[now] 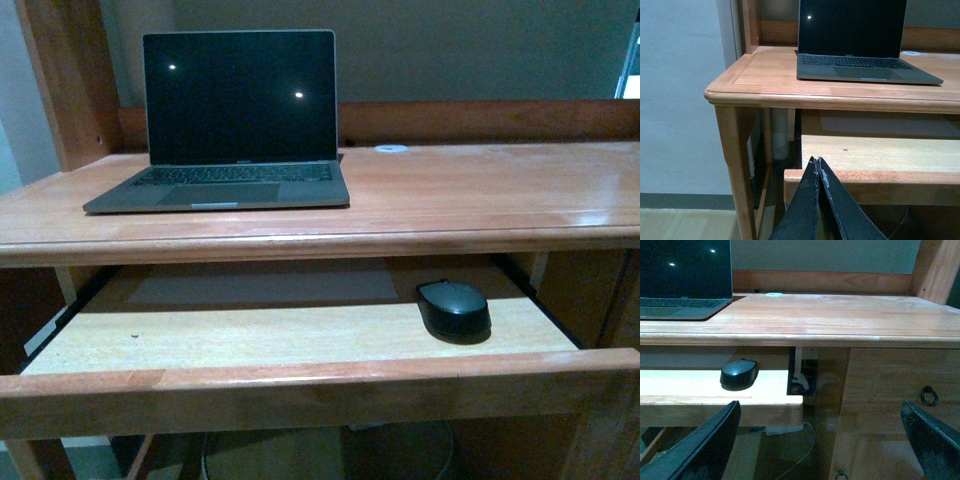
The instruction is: Place mouse
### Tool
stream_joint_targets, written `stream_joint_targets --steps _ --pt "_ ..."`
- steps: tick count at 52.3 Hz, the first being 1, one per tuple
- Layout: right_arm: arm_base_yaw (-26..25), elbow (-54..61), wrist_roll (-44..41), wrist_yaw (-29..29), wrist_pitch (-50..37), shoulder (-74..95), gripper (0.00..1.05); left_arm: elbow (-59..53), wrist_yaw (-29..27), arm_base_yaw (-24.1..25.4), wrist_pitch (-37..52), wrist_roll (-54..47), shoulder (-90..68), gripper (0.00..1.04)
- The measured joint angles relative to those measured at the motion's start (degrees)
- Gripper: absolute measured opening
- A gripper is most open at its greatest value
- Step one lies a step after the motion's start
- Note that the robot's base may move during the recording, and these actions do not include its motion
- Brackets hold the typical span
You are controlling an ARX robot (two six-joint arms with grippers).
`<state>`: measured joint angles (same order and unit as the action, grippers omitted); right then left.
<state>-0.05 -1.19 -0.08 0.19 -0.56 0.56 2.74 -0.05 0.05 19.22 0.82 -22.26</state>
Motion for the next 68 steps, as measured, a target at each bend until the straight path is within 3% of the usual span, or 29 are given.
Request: stream_joint_targets --steps 12,40,46,60,64,68 --pt "0.0 0.0 0.0 0.0 0.0 0.0 0.98 -2.1 0.0 0.0 0.2 0.0 3.4 0.02" --pt "0.0 0.0 0.0 0.0 0.0 0.0 0.98 -2.2 0.0 0.0 -9.3 0.0 12.3 0.02" --pt "0.0 0.0 0.0 0.0 0.0 0.0 0.98 -2.2 0.0 0.0 -19.8 0.0 20.1 0.02" --pt "0.0 0.0 0.0 0.0 0.0 0.0 0.98 -2.2 0.0 0.0 -19.3 -0.4 22.1 0.02" --pt "0.0 0.0 0.0 0.0 -0.5 0.1 0.98 -2.2 0.0 0.0 -19.4 -0.4 22.1 0.16" --pt "1.0 0.1 0.9 0.0 -6.9 4.9 0.98 -2.2 0.0 0.0 -19.4 -0.4 22.1 0.29"
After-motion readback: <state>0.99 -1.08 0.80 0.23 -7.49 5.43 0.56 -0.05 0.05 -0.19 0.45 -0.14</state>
